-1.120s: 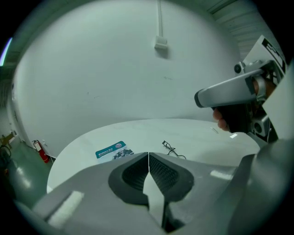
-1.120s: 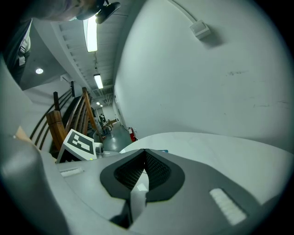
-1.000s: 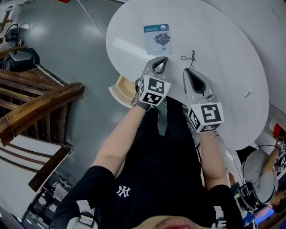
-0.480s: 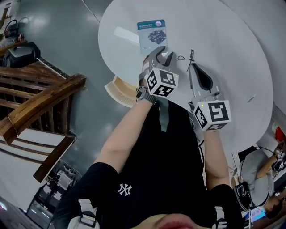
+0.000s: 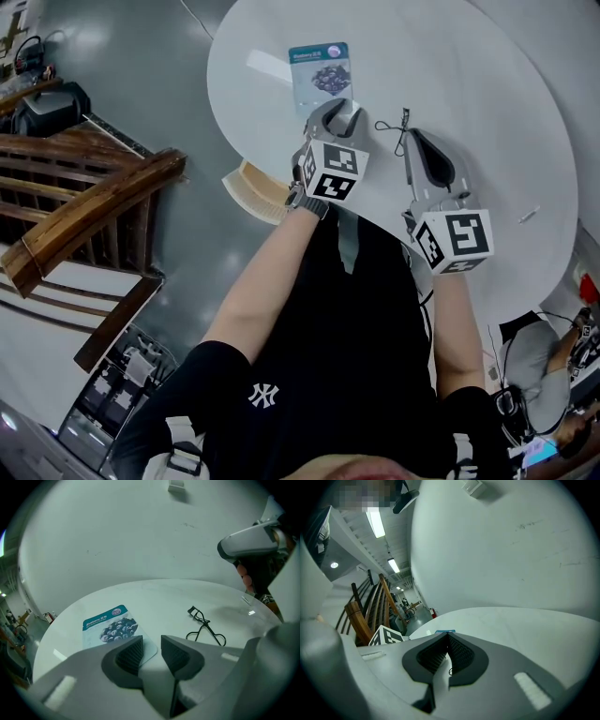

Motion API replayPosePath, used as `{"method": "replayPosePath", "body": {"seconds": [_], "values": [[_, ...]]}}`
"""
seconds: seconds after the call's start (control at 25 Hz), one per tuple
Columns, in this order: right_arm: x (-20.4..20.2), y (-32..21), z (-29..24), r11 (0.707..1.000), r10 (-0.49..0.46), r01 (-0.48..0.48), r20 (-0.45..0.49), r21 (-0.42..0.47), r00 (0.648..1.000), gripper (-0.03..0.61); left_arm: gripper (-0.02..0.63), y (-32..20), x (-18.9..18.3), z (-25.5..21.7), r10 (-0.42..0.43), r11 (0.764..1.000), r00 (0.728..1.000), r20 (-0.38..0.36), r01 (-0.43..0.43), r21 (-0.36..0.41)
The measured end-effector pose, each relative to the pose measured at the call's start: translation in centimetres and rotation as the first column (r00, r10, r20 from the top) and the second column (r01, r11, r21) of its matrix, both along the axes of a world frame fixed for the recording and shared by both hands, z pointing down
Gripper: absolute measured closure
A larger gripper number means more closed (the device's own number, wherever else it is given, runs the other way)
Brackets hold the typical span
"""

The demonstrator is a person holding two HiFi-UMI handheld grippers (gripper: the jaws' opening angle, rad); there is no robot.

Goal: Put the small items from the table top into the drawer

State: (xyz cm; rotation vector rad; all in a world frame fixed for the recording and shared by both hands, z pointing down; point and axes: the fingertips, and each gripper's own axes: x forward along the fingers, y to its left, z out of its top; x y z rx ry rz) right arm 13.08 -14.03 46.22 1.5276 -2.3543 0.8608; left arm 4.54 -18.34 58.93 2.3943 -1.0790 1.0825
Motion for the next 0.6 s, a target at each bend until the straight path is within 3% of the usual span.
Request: {"method": "replayPosePath", "body": {"seconds": [0.36, 0.6], "values": [[0.2, 0.1, 0.7, 1.000, -0.007, 0.007, 0.011, -0.006, 1.000, 0.555, 0.605, 0.0, -0.5, 0.5, 0.000, 1.000, 1.000, -0.011, 0.000, -0.013], [-0.4, -0.1, -0.1, 1.000, -0.009, 0.009, 0.005, 0.003, 1.000, 0.555, 0.614, -0.1, -1.0, -0.3, -0.001, 1.000, 1.000, -0.024, 0.001, -0.014]]}}
